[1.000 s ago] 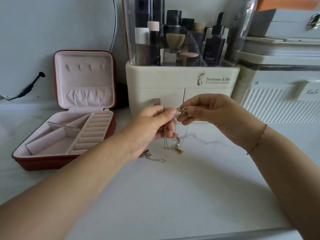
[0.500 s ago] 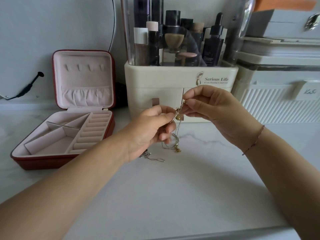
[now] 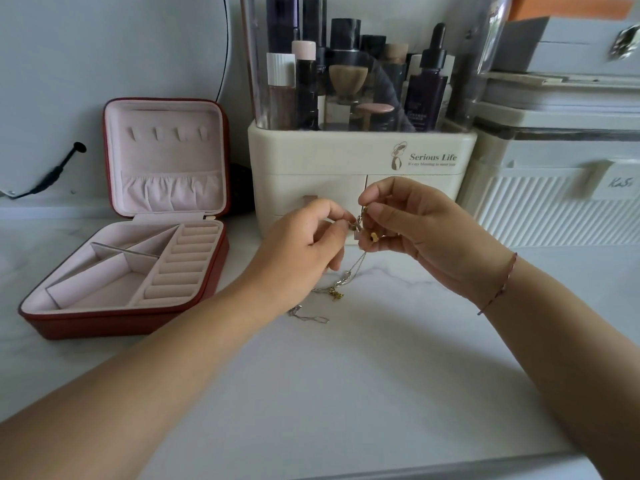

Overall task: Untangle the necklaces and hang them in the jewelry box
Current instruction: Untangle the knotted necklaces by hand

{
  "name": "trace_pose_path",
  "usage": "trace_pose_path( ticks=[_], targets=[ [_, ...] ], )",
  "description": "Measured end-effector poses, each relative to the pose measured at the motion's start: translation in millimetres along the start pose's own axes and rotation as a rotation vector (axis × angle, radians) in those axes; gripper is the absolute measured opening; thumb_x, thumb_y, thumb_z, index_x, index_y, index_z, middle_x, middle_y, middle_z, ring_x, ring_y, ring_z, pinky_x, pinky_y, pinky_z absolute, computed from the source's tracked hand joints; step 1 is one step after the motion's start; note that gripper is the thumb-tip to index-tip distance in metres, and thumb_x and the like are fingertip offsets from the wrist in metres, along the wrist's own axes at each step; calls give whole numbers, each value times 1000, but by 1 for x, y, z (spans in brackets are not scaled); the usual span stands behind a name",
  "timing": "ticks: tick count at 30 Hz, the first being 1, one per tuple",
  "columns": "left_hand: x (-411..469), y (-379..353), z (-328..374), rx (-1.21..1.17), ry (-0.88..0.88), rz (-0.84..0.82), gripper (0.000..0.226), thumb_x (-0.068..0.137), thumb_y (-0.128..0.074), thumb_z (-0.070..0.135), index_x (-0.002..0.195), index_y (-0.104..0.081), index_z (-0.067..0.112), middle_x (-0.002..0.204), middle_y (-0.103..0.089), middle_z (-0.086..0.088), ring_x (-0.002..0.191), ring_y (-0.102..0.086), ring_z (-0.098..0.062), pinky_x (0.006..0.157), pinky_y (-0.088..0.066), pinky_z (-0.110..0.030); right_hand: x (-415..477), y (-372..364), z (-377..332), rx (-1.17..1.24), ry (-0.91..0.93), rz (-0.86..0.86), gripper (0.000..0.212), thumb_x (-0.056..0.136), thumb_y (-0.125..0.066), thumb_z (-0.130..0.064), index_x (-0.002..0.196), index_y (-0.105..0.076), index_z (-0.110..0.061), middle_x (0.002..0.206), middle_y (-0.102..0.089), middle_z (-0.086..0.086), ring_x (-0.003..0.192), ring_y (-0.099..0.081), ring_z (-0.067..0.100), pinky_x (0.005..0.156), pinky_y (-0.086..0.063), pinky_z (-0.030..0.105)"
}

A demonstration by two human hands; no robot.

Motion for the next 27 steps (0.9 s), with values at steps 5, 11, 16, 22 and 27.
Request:
trace_pose_path(
  ticks=[5, 11, 16, 22, 27],
  targets=[
    [0, 0, -3, -67, 38, -4, 15, 97, -49, 12, 88, -60, 17, 65, -66, 2, 57, -58, -14, 53, -47, -22, 0, 1, 0, -78, -1, -20, 11, 88, -60, 0, 93, -58, -10, 76, -58, 8, 67, -57, 19, 71, -53, 27],
    [3, 9, -6, -27, 48, 105, 14, 93, -58, 21, 83, -66, 16, 88, -72, -3, 92, -64, -23, 88, -47, -35, 1, 5, -2, -273, 37, 17, 19, 82, -67, 6, 89, -58, -10, 79, -60, 6, 60, -55, 11, 59, -45, 22],
    [2, 5, -7, -168, 111, 79, 16, 95, -53, 15, 84, -63, 7, 84, -69, -7, 79, -63, -17, 80, -51, -29, 1, 6, -4, -268, 50, 21, 18, 84, -65, 5, 92, -61, -11, 81, -61, 5, 65, -57, 11, 63, -45, 22],
    [-3, -6, -7, -381, 213, -40, 17, 99, -44, 12, 89, -57, 10, 69, -68, -2, 54, -54, -13, 57, -40, -26, -1, 7, -9, -108, 75, -18, 28, 83, -57, 15, 97, -63, -8, 82, -62, 4, 75, -61, 15, 69, -48, 17],
    [-3, -7, -8, -415, 246, -68, 12, 95, -52, 18, 95, -63, 13, 68, -64, -1, 51, -43, -9, 55, -33, -23, -1, 7, -11, -120, 104, -13, 25, 83, -58, 15, 94, -65, -7, 82, -67, 6, 77, -60, 18, 70, -48, 17]
  ],
)
Point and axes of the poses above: each hand's wrist, its own x-axis towards the middle knuckle, its own y-axis out of the back of the hand, z = x × y, the point moved 7 cm from there along x, towards the middle knuckle
